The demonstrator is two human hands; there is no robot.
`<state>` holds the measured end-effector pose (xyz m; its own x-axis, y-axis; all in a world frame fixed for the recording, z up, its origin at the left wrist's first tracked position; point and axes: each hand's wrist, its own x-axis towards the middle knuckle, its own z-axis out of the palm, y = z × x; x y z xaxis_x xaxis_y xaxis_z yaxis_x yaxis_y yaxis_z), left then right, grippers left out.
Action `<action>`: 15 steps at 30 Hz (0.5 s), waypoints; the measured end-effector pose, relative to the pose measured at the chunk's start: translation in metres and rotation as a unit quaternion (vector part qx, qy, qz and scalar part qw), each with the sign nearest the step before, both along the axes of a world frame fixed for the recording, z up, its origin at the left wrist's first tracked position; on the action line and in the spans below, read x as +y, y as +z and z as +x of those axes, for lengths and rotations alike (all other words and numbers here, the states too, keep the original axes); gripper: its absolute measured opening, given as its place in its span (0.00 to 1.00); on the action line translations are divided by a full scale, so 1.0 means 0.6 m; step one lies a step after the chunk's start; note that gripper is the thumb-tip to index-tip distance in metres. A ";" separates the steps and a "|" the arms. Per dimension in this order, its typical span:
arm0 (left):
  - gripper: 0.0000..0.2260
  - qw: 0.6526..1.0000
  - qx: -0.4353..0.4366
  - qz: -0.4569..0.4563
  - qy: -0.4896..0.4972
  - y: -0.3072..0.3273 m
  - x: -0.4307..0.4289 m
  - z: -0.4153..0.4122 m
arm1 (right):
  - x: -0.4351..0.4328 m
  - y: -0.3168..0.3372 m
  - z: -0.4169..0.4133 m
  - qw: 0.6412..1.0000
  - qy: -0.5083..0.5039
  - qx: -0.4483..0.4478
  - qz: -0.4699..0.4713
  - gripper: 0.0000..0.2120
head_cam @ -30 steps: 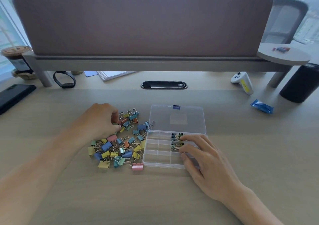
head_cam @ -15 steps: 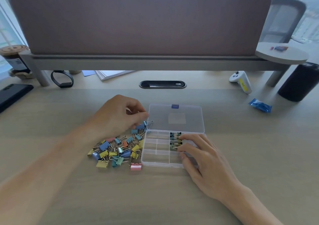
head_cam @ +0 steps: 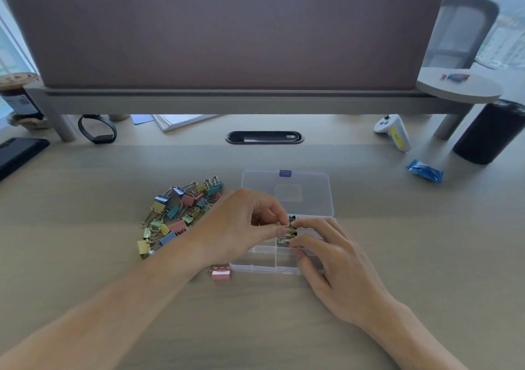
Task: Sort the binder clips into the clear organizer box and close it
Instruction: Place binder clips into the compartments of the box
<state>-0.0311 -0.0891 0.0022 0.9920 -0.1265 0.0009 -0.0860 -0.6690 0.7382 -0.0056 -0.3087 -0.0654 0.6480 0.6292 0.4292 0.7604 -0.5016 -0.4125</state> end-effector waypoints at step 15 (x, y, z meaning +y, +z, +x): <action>0.03 0.999 -0.034 0.032 0.009 -0.012 -0.016 -0.001 | -0.001 0.002 0.003 1.000 0.013 0.018 0.004 0.14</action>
